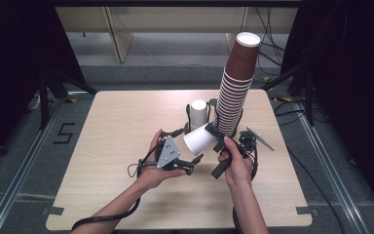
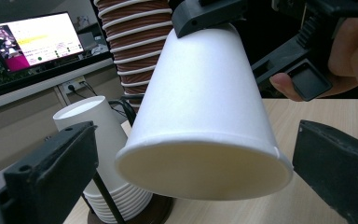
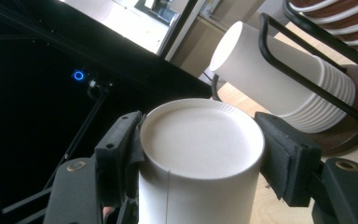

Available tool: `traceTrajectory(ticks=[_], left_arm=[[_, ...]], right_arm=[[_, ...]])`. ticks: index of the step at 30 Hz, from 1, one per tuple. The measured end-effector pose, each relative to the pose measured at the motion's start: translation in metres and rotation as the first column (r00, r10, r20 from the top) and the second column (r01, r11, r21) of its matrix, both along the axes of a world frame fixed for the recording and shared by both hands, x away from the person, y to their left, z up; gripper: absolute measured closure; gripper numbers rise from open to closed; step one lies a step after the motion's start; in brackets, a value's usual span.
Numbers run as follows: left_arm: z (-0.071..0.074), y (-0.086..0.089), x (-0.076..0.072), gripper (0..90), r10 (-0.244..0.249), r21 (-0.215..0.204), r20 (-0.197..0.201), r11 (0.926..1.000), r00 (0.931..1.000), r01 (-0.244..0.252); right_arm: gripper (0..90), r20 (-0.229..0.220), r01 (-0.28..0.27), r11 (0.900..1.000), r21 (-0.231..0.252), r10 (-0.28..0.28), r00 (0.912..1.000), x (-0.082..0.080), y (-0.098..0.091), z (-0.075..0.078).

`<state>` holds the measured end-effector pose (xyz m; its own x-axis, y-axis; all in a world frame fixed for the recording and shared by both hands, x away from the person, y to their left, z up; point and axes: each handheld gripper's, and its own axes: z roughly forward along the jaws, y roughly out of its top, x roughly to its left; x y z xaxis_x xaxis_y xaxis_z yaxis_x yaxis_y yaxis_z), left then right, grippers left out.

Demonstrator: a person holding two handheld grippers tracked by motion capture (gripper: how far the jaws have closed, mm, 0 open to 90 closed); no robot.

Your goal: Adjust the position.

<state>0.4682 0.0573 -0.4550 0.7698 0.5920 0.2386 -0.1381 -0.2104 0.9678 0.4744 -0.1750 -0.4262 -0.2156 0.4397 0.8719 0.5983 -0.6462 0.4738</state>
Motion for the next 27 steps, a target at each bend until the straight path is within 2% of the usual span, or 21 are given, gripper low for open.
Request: traceTrajectory(ticks=[2,3,4,7,9,12,15,17,18,19,20,21,22,25,26,27], left_arm=[[-0.0019,-0.001,0.0015,0.0,-0.003,0.002,-0.003,1.0,1.0,0.003],[-0.0026,-0.0015,0.0021,0.0,-0.004,0.009,-0.006,1.0,1.0,0.004],[-0.0034,-0.0022,0.0029,0.0,-0.004,0.011,-0.005,0.9999,1.0,0.004],[-0.0045,-0.0039,0.0052,0.8,-0.008,-0.005,-0.008,1.0,0.9999,0.008],[-0.0048,-0.0047,0.0064,6.6,-0.012,-0.01,-0.002,0.9999,0.9999,0.012],[-0.0043,-0.0066,0.0071,9.2,-0.01,-0.027,0.0,0.9996,0.9999,0.01],[-0.0041,-0.0086,0.0081,14.0,-0.001,-0.026,0.006,0.9997,1.0,0.002],[-0.0041,-0.0089,0.0083,16.2,0.001,-0.028,0.006,0.9996,1.0,-0.001],[-0.004,-0.0089,0.0083,16.5,-0.001,-0.025,0.009,0.9997,1.0,0.001],[-0.0037,-0.0089,0.0086,17.3,-0.001,-0.024,0.01,0.9997,1.0,0.001],[-0.0027,-0.0084,0.0088,18.1,-0.001,-0.023,0.01,0.9997,0.9999,0.001],[-0.0021,-0.0081,0.0089,19.5,-0.003,-0.021,0.01,0.9998,0.9999,0.003],[-0.0015,-0.0079,0.009,20.0,-0.005,-0.019,0.011,0.9998,0.9999,0.005],[0.0008,-0.007,0.0095,22.4,-0.013,-0.021,0.009,0.9997,0.9999,0.013],[0.0014,-0.007,0.0094,23.1,-0.014,-0.025,0.009,0.9996,0.9999,0.015],[0.0019,-0.0067,0.0094,23.9,-0.015,-0.028,0.008,0.9995,0.9999,0.015]], right_arm=[[35.6,0.001,-0.004,0.9999,0.016,0.004,1.0,-0.0006,-0.0008,-0.0006],[35.6,-0.037,-0.004,0.9993,0.038,0.006,0.9993,-0.0014,0.0,0.0011],[35.6,-0.008,0.0,0.9999,0.016,0.0,1.0,-0.0001,-0.0005,-0.0005],[35.6,-0.015,0.0,0.9999,0.016,0.0,0.9999,0.0001,-0.0003,-0.0004],[35.6,0.001,-0.008,0.9992,0.039,0.008,1.0,0.0003,-0.0002,-0.0017],[35.6,0.003,-0.006,0.9993,0.038,0.006,1.0,-0.0002,-0.0002,-0.0036],[35.6,-0.034,-0.006,0.9978,0.066,0.008,0.9994,-0.0017,0.0012,-0.0036],[35.6,-0.032,-0.008,0.9976,0.069,0.01,0.9994,-0.0021,0.0018,-0.0031],[35.6,-0.01,-0.001,0.999,0.045,0.001,0.9999,-0.0013,0.0016,-0.0042],[35.6,-0.007,0.0,0.9991,0.042,0.0,1.0,-0.0012,0.0017,-0.0036],[35.5,-0.004,-0.003,0.9986,0.053,0.003,1.0,-0.0012,0.0014,-0.0029],[35.3,-0.034,-0.003,0.9974,0.072,0.006,0.9994,-0.0016,0.0014,-0.0017],[35.2,-0.041,0.0,0.9972,0.075,0.003,0.9992,-0.0013,0.0014,-0.0017],[34.5,-0.017,0.005,0.9974,0.071,-0.004,0.9998,-0.0018,0.0017,-0.0007],[34.2,0.016,0.012,0.9984,0.055,-0.013,0.9998,-0.0015,0.0016,-0.0015],[33.7,0.021,0.013,0.9987,0.05,-0.014,0.9997,-0.0021,0.0019,-0.0008]])
